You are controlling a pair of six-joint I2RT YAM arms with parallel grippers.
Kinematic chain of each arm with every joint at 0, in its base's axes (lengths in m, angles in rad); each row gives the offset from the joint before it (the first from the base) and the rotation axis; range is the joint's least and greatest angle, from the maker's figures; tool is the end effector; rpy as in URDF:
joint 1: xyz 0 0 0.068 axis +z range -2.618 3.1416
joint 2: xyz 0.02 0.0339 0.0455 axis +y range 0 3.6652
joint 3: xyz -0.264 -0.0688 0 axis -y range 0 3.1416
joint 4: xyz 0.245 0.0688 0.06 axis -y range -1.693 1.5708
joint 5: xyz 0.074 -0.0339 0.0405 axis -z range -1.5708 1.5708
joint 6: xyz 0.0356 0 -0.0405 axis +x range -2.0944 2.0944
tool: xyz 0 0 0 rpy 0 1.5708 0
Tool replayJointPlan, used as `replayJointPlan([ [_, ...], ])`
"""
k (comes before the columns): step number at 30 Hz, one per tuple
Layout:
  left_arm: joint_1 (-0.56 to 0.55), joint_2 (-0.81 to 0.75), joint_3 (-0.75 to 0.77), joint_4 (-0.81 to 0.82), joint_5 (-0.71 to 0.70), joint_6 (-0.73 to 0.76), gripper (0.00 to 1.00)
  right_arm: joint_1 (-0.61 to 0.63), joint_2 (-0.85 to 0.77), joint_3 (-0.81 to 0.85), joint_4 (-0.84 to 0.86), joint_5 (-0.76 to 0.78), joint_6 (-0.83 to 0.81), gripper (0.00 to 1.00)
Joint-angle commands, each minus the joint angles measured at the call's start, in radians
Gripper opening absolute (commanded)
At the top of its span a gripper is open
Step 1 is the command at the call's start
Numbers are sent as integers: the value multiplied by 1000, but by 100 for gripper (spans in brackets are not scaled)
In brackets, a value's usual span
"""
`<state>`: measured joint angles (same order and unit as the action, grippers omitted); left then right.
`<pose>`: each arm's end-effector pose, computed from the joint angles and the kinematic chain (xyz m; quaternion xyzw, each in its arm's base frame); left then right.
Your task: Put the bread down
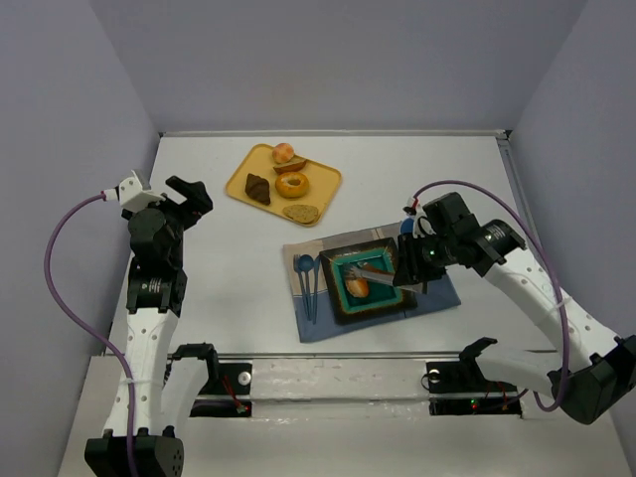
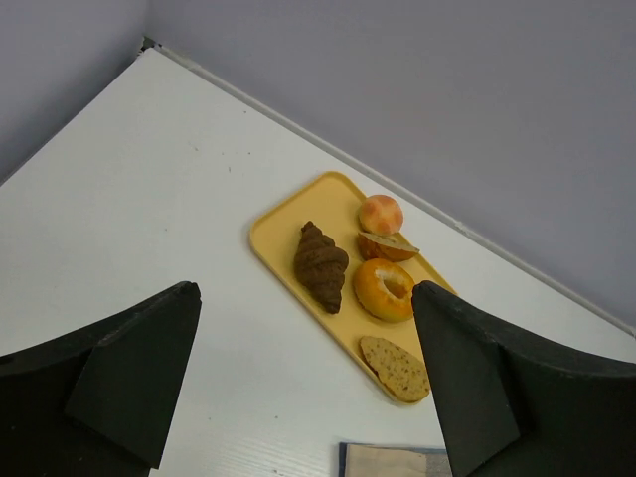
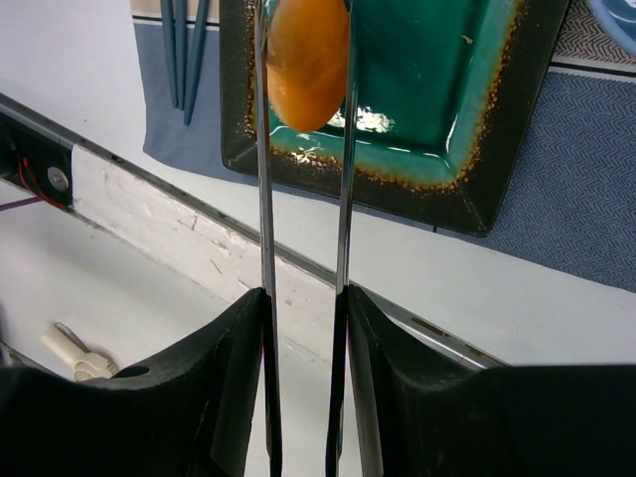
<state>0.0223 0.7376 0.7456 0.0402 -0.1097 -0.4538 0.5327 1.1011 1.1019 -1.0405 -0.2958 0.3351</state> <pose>0.1783 0.0079 0.3583 -0.2010 0.6600 -0.1178 0.7142 0.1672 0.1106 0.3159 -0.1326 0.9459 0.2381 0.1757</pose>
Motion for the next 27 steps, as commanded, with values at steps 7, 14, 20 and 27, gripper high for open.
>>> replayJointPlan([
  [7, 1, -17, -9, 46, -5, 7, 99, 10, 23, 105, 2, 4, -30, 46],
  [14, 1, -20, -11, 49, 1, 12, 99, 10, 40, 150, 2, 38, -38, 44],
  [20, 2, -20, -8, 41, -2, 14, 99, 10, 60, 222, 57, 119, -10, 38],
  [27, 2, -20, -6, 41, -13, 12, 99, 10, 157, 349, 192, 295, -14, 38],
])
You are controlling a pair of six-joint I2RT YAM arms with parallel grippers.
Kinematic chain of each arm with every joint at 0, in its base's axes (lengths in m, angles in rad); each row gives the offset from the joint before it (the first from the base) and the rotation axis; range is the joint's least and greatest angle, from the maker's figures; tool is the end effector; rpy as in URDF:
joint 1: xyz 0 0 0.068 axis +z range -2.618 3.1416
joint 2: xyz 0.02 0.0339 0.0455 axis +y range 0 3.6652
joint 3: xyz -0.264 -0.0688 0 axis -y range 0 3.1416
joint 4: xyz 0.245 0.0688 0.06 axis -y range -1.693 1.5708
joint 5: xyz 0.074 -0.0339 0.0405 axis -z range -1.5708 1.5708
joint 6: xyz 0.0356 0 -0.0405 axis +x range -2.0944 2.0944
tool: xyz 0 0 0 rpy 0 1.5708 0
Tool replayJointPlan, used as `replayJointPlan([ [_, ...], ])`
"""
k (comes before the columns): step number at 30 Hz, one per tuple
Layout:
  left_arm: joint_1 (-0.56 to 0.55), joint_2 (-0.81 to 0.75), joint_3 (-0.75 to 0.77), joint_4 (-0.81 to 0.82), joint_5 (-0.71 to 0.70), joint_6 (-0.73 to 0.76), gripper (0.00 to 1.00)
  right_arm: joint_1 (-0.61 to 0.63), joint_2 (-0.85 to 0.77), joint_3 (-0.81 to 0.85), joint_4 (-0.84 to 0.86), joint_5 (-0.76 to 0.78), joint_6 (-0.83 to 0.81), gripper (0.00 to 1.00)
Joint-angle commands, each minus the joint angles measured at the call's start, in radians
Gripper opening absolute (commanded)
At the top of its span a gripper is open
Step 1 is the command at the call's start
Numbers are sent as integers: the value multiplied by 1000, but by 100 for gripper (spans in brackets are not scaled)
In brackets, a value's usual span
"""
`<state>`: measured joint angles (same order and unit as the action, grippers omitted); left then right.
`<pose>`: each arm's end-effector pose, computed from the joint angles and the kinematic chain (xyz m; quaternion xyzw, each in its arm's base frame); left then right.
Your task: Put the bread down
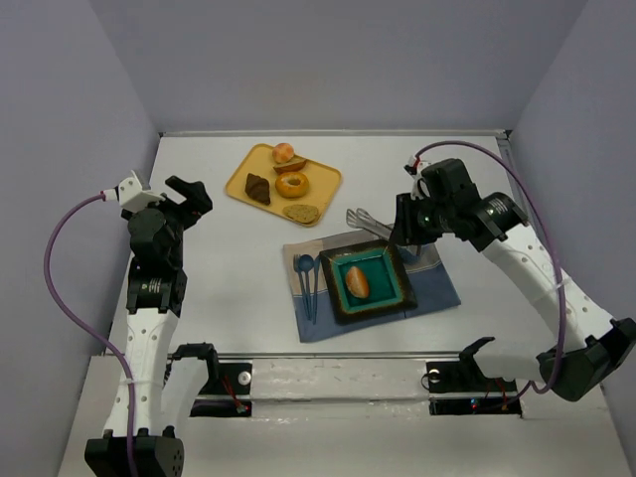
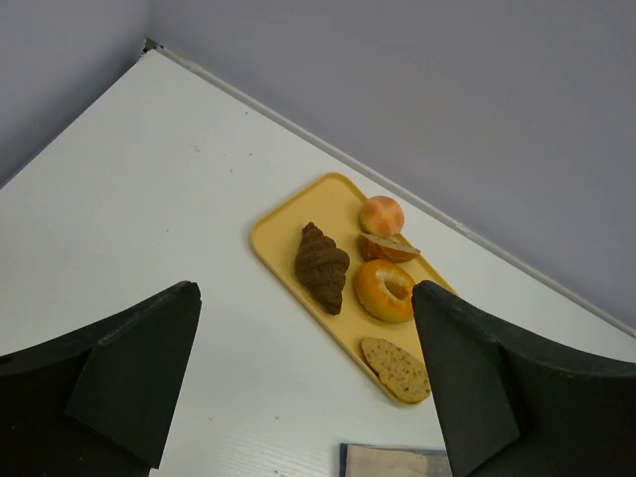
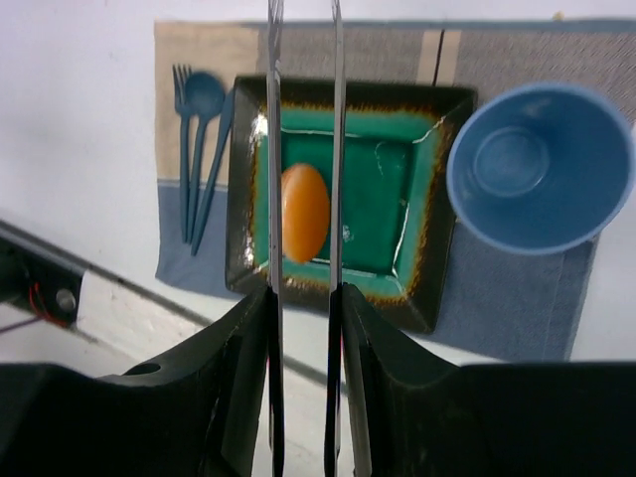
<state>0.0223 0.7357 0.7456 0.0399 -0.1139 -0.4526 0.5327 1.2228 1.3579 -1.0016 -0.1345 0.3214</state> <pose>0.1778 0.0080 0.3585 -0.2020 0.6592 -0.1161 0.7150 0.2004 0.1237 0.3708 -0.1218 0.9288 0.1999 0.2871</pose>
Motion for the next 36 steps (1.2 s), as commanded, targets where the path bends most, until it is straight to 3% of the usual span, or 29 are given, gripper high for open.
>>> replayJointPlan([
  [1, 2, -18, -8, 41, -7, 11, 99, 10, 68, 128, 175, 175, -13, 39],
  [4, 1, -19, -8, 41, -6, 11, 99, -54, 157, 194, 236, 225, -62, 39],
  [8, 2, -16, -9, 41, -13, 14, 99, -218, 280, 345, 297, 66, -142, 39],
  [11, 2, -15, -8, 43, -20, 15, 99, -327, 357, 382, 371, 61, -281, 38],
  [13, 2, -10, -6, 46, -20, 17, 99, -390, 386, 368, 468, -6, -388, 38],
  [18, 2, 5, -11, 69, -7, 28, 99, -588, 545, 399, 504, -276, -583, 39],
  [24, 2, 40, -9, 89, -30, 35, 99, -666, 672, 385, 537, -297, -650, 41],
  [32, 2, 87, -8, 121, -13, 40, 99, -682, 768, 411, 564, -649, -765, 45],
  [36, 2, 109, 1, 114, -41, 45, 99, -682, 837, 455, 572, -651, -768, 46],
])
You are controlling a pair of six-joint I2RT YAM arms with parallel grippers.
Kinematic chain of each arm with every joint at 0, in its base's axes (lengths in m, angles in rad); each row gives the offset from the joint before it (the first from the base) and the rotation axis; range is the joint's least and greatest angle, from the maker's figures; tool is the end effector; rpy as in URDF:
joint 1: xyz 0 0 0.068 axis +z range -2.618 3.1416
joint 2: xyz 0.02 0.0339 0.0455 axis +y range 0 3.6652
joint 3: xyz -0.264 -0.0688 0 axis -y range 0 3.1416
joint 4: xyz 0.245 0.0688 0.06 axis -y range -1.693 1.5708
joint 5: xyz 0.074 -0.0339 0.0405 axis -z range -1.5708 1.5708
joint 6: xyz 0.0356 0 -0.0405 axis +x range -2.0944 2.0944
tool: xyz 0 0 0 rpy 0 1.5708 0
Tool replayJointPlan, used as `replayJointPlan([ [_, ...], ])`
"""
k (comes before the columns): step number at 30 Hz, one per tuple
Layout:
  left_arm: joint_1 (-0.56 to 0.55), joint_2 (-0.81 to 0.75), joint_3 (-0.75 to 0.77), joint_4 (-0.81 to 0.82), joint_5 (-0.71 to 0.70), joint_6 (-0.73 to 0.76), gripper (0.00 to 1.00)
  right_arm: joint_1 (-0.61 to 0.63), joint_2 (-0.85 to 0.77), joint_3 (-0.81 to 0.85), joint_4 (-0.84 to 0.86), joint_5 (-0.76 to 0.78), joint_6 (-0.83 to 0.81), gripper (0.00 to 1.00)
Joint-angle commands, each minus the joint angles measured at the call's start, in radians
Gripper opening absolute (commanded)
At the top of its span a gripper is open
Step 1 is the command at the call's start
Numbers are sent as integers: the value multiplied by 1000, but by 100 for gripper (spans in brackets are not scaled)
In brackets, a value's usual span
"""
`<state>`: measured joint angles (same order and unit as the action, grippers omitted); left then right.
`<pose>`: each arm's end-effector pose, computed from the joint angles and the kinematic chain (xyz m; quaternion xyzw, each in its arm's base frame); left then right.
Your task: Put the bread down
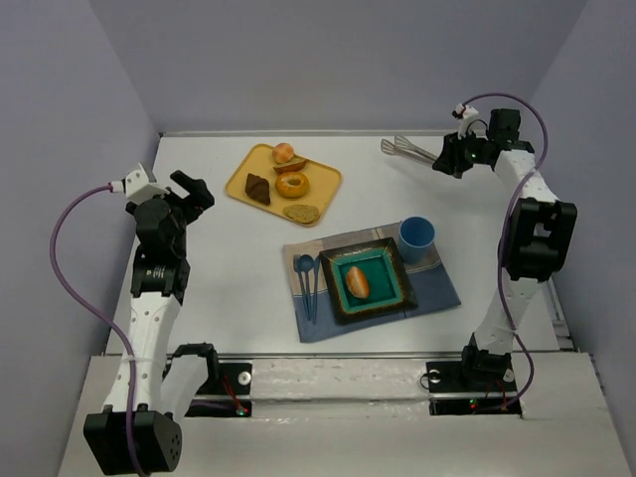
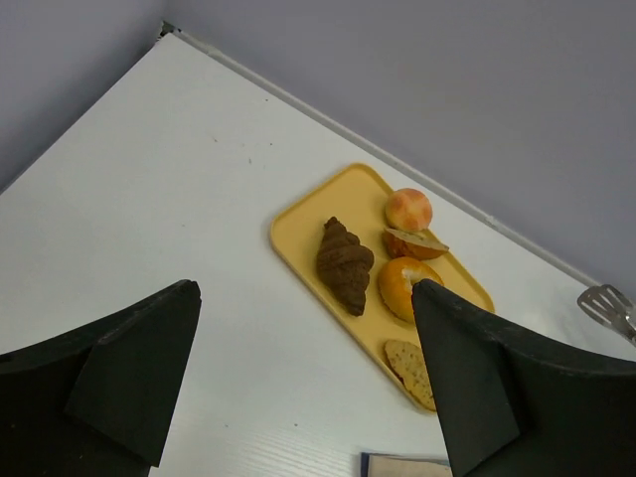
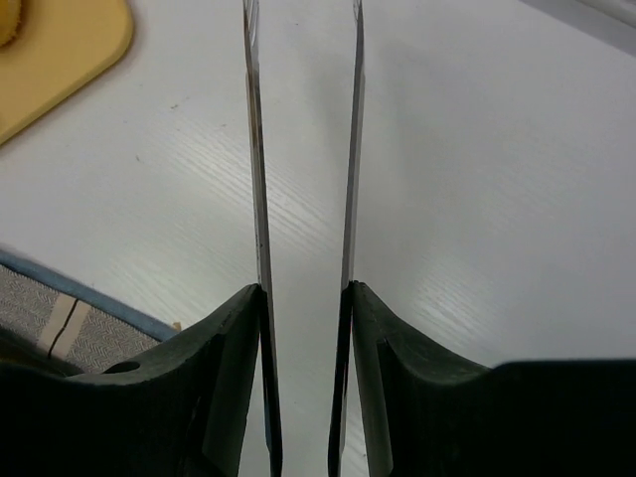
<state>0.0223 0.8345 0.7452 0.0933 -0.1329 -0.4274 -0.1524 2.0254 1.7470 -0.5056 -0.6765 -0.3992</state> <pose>0.2012 0.0092 0.3475 -0.2029 0.6759 -0.0963 0.7019 0.4581 -0.0478 0.2692 -0.2335 0.8490 0.1964 0.4314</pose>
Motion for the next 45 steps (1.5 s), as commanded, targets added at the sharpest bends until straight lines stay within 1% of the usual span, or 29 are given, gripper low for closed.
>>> replayJointPlan([
  [1, 2, 12, 5, 56, -28, 19, 99, 4, 54, 66, 76, -78, -67, 47],
  [5, 2, 23, 6, 60, -30, 21, 99, 4, 90, 45, 64, -25, -138, 51],
  [10, 1, 41, 14, 63, -22, 21, 99, 4, 113, 26, -11, -38, -228, 55],
  [11, 1, 52, 20, 62, -24, 19, 99, 4, 134, 35, -34, 7, -228, 61],
  [13, 2, 60, 22, 60, -22, 21, 99, 4, 154, 48, -51, 34, -227, 65],
  [14, 2, 60, 25, 57, -19, 21, 99, 4, 156, 51, -51, 47, -218, 69],
  [15, 2, 60, 25, 56, -19, 21, 99, 4, 156, 51, -53, 48, -217, 84],
  [16, 2, 58, 25, 54, -19, 19, 99, 4, 153, 49, -53, 45, -217, 90],
  [18, 2, 54, 26, 49, -17, 19, 99, 4, 136, 46, -51, 38, -214, 100],
  [23, 2, 25, 25, 37, -13, 18, 99, 4, 75, 51, -31, 40, -159, 100],
  [25, 2, 11, 26, 28, -17, 15, 99, 4, 1, 25, 5, 70, -87, 100],
  [26, 2, 6, 28, 14, -25, 10, 99, 4, -34, 5, 75, 93, -51, 100],
  [27, 1, 2, 29, 8, -28, 9, 99, 4, -118, -47, 113, 154, 29, 100],
  [28, 2, -3, 29, 0, -33, 6, 99, 4, -167, -84, 154, 187, 67, 100],
  [29, 2, -9, 25, -6, -42, -4, 99, 4, -218, -125, 249, 256, 112, 100],
  [30, 1, -14, 23, -7, -43, -8, 99, 4, -270, -174, 290, 256, 152, 100],
  [31, 2, -18, 19, -9, -42, -11, 99, 4, -378, -278, 333, 329, 237, 100],
  [32, 2, -24, 17, -10, -42, -13, 99, 4, -431, -331, 367, 374, 285, 100],
  [33, 2, -28, 16, -17, -48, -16, 99, 4, -483, -383, 418, 485, 372, 100],
  [34, 4, -31, 19, -26, -56, -23, 99, 4, -586, -476, 430, 558, 435, 100],
  [35, 2, -31, 19, -30, -56, -27, 99, 4, -638, -524, 423, 621, 509, 100],
  [36, 2, -29, 25, -35, -60, -30, 99, 4, -693, -574, 414, 738, 614, 100],
  [37, 2, -31, 28, -43, -62, -31, 99, 4, -808, -627, 398, 764, 655, 100],
  [38, 2, -31, 28, -47, -63, -36, 99, 4, -868, -682, 395, 767, 681, 100],
  [39, 2, -31, 28, -49, -62, -37, 99, 4, -928, -796, 394, 766, 733, 100],
  [40, 2, -32, 26, -47, -57, -39, 99, 4, -986, -852, 391, 773, 759, 100],
  [41, 2, -32, 26, -43, -54, -45, 99, 4, -1098, -903, 388, 778, 781, 100],
  [42, 2, -31, 26, -38, -44, -45, 99, 4, -1151, -990, 386, 793, 824, 100],
  [45, 2, -28, 23, -29, -28, -50, 99, 4, -1289, -1057, 374, 784, 823, 100],
])
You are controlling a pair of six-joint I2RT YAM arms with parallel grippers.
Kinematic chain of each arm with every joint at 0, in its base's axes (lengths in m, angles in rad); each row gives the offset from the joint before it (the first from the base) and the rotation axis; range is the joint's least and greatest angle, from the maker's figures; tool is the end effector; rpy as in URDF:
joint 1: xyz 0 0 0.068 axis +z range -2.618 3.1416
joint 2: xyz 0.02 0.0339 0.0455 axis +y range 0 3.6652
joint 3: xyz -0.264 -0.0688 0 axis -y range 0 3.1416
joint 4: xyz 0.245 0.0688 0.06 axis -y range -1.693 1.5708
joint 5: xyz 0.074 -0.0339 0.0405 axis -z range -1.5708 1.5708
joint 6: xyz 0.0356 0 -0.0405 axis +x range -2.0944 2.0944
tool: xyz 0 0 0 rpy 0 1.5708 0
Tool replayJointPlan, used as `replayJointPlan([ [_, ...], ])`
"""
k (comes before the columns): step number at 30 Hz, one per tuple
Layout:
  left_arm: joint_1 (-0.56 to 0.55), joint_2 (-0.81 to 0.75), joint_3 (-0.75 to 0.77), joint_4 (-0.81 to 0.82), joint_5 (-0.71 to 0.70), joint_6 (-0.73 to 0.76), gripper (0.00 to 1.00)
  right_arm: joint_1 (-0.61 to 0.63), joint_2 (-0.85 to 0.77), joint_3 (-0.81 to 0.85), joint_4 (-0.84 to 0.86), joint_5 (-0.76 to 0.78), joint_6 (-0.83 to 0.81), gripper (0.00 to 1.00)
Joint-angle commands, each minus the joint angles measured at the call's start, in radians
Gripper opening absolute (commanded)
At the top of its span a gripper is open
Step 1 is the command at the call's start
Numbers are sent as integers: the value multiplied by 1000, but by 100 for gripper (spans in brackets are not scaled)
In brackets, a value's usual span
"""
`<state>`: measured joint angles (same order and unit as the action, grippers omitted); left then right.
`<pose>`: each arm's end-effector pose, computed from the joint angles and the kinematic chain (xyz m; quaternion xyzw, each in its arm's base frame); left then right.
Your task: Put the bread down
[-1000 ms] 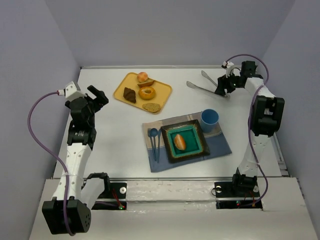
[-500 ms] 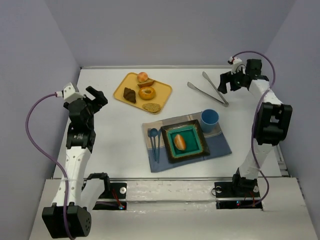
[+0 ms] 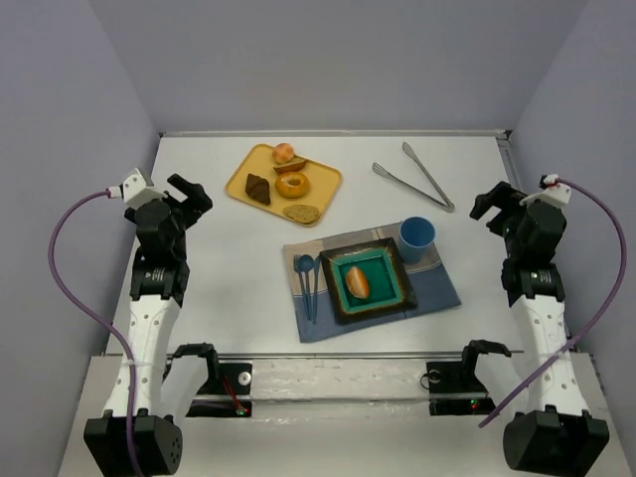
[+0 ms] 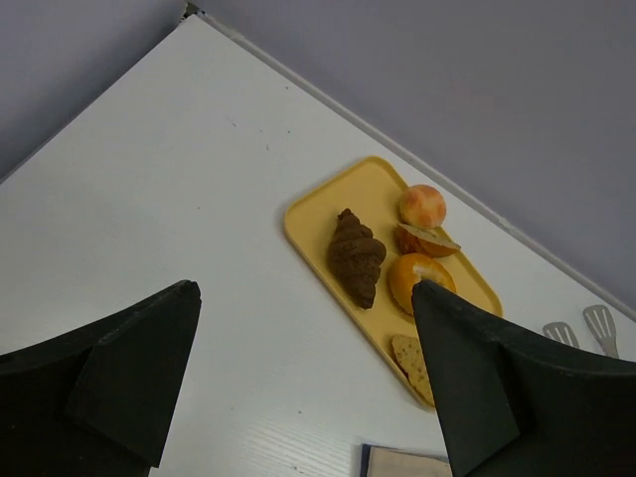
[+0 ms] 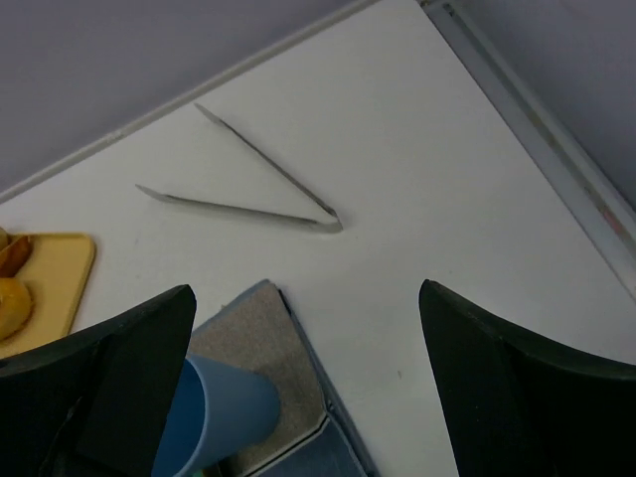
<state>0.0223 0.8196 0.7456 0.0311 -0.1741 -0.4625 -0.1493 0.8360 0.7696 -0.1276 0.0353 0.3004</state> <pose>0.1974 0.0106 0.3435 -0.2311 0.6839 -0.0892 0.6862 0.1966 -0.0308 0.3319 0.1831 0.7502 0.0344 0.6344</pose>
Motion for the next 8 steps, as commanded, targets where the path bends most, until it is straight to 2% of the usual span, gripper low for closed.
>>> replayJointPlan([
  [1, 2, -11, 23, 33, 15, -16, 99, 1, -116, -82, -16, 54, 105, 100],
  [8, 4, -36, 17, 27, 28, -11, 99, 1, -138, -72, -58, 9, 82, 100],
])
